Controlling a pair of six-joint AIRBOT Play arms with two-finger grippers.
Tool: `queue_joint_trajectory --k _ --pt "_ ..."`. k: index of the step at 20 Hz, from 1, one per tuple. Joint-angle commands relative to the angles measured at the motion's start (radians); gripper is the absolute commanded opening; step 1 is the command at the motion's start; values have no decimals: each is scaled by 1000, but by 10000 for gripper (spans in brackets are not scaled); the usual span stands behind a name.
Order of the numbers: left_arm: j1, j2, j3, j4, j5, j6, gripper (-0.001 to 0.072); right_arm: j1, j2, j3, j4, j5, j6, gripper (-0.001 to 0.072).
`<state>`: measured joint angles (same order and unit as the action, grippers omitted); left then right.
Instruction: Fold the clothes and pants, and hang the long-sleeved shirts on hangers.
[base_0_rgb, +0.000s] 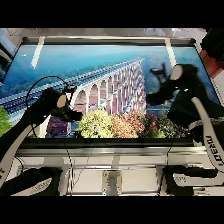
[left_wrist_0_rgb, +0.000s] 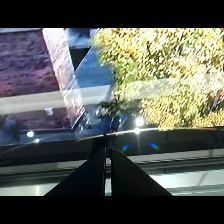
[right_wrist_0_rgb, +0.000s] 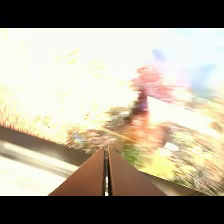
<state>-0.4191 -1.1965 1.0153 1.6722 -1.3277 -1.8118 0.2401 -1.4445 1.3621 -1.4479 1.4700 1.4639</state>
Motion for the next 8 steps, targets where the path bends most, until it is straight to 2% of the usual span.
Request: queue_joint_trajectory --k 1,8 --pt "1 -1 0 0 0 0 53 225 -51 -72 -62 -22 68 22" --pt "1 -1 0 0 0 0 52 346 -129 -79 -53 -27 159 23"
